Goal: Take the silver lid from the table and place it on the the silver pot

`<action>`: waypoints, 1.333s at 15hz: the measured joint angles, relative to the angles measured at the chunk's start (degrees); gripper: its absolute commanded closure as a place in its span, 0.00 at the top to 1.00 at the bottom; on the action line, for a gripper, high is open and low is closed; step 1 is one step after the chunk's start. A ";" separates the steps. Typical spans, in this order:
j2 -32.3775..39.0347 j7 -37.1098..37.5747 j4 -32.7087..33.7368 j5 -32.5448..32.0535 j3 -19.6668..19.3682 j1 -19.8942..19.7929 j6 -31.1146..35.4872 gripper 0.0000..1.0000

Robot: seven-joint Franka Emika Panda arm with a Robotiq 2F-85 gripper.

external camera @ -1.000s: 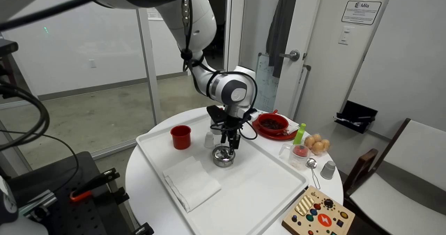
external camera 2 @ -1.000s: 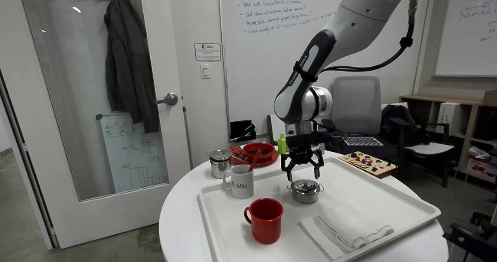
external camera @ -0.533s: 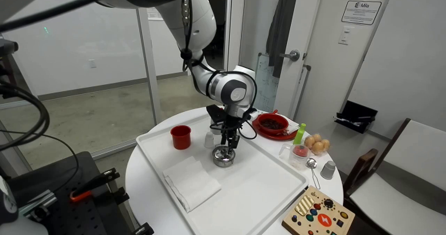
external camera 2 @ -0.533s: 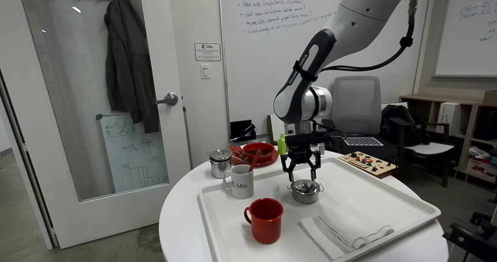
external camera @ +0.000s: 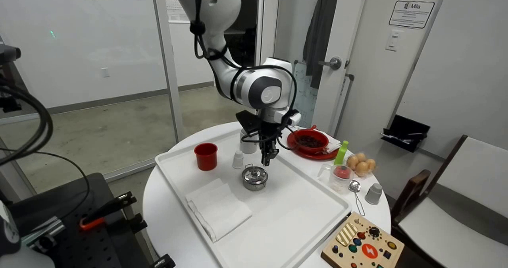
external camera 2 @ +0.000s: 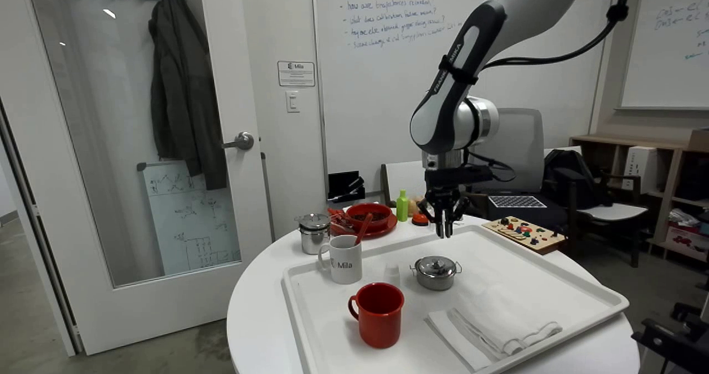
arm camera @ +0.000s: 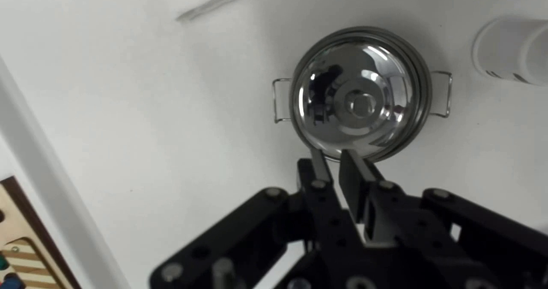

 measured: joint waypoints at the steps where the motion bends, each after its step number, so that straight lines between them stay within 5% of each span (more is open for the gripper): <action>1: -1.54 -0.80 -1.71 -1.26 -0.61 0.15 -0.26 0.05; 6: -7.09 -3.20 -8.25 -9.52 -3.64 0.90 -1.66 0.08; 7: -7.83 -3.27 -9.20 -10.97 -4.13 1.11 -1.70 0.33; 9: -9.16 -3.28 -10.80 -13.33 -4.75 1.38 -1.71 0.40; 17: -13.20 -3.52 -15.10 -15.29 -5.04 1.44 -1.77 0.98; 20: -14.45 -3.60 -16.20 -15.13 -4.68 0.97 -1.76 0.96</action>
